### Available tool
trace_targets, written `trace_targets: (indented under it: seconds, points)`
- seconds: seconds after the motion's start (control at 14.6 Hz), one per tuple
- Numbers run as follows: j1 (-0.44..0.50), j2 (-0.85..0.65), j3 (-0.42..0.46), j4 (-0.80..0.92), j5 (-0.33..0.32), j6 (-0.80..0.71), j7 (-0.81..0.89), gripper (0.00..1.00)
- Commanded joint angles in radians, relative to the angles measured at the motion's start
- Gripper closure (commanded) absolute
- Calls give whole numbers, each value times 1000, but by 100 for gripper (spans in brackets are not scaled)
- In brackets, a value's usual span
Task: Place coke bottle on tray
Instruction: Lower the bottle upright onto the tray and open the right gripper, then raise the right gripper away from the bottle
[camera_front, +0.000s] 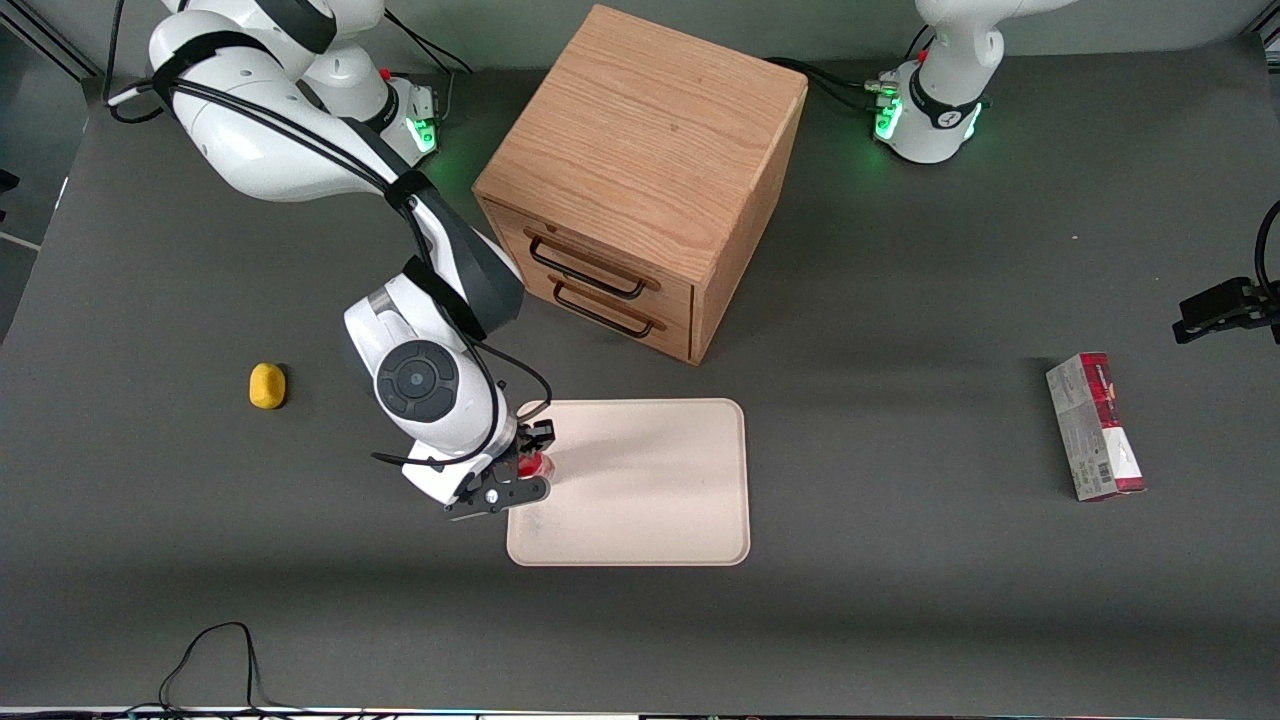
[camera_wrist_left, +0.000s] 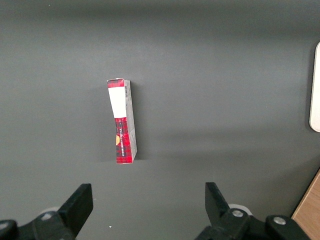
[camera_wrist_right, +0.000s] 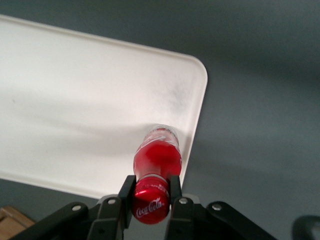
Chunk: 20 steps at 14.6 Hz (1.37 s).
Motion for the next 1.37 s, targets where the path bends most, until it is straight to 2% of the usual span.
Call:
trace_targets:
  seconds: [0.0,0.21,0.27,0.34,0.41,0.69,0.89,0.96,1.1,1.24,1.3]
  points:
    - [-2,36,5,14,-42,84,21,100]
    - [-2,43,4,20,-54,92,21,100]
    - [-2,43,4,20,-54,90,23,89]
    - [-2,43,4,19,-54,90,30,7]
    - [-2,42,4,19,-55,90,36,0]
    - [-5,4,4,17,-46,76,46,0]
    - [-8,-91,-1,1,-7,-41,32,0]
    - [-11,-143,-19,-16,42,-75,29,0]
    - [-11,-293,-120,-134,177,-86,11,0]
    - [-11,-471,-246,-290,311,-89,-121,0]
    - [-11,-566,-295,-382,349,-91,-173,0]
